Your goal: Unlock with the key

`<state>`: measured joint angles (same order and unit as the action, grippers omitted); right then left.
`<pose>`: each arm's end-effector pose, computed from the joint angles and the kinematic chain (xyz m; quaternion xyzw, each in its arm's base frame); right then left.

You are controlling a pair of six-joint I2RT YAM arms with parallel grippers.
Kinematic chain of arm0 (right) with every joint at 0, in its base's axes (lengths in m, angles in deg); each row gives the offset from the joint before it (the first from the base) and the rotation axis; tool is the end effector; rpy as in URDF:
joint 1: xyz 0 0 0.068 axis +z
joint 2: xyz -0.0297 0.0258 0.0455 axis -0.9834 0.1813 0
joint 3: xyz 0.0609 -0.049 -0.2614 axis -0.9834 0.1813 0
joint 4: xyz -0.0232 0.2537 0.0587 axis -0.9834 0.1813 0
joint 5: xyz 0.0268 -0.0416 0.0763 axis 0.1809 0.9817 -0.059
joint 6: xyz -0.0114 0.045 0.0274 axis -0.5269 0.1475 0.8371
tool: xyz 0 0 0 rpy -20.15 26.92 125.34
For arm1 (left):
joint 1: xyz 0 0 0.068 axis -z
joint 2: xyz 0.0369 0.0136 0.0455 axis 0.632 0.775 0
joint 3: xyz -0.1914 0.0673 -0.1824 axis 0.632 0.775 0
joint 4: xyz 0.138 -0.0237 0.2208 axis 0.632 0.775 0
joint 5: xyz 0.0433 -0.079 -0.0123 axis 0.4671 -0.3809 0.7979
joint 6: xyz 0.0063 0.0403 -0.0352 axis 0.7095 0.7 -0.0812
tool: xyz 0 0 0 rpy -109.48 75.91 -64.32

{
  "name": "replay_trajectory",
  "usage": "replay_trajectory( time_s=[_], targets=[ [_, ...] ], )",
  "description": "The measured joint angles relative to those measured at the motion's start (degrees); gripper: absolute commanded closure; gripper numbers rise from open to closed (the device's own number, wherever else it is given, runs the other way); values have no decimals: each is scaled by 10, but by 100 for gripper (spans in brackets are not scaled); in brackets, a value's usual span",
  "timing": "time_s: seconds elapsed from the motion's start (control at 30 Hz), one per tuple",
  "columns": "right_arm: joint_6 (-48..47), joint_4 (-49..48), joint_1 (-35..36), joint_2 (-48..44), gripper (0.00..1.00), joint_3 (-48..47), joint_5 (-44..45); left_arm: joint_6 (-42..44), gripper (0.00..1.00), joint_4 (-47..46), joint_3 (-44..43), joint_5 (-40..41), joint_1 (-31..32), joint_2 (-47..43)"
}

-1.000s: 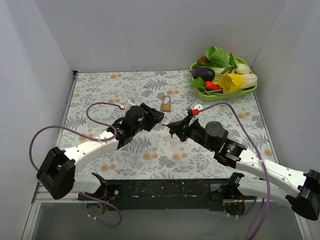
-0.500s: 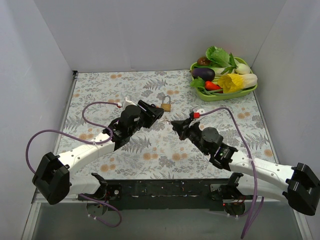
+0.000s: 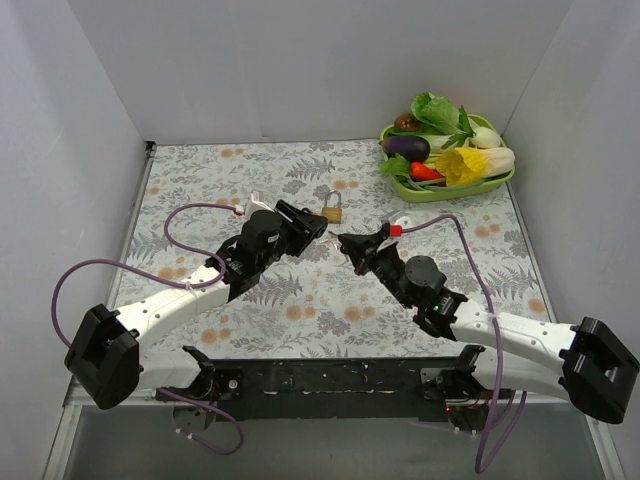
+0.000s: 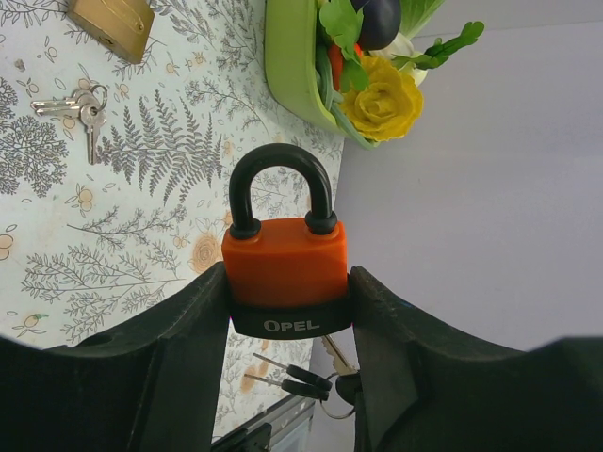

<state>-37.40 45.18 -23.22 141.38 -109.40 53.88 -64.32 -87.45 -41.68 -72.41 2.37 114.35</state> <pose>0.1385 0.1851 0.2784 -0.1105 0.6411 0.3261 0.6859 0.2139 -0.1815 0.2706 -0.5299 0.6372 -0.5281 0.1851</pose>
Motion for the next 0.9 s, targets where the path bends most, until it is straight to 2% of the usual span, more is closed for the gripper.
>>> replay_trajectory(
  time_s=[0.9],
  targets=[
    [7,-49,0,47,99,-3,-4,0,100,-16,0,-4,0,0]
  ],
)
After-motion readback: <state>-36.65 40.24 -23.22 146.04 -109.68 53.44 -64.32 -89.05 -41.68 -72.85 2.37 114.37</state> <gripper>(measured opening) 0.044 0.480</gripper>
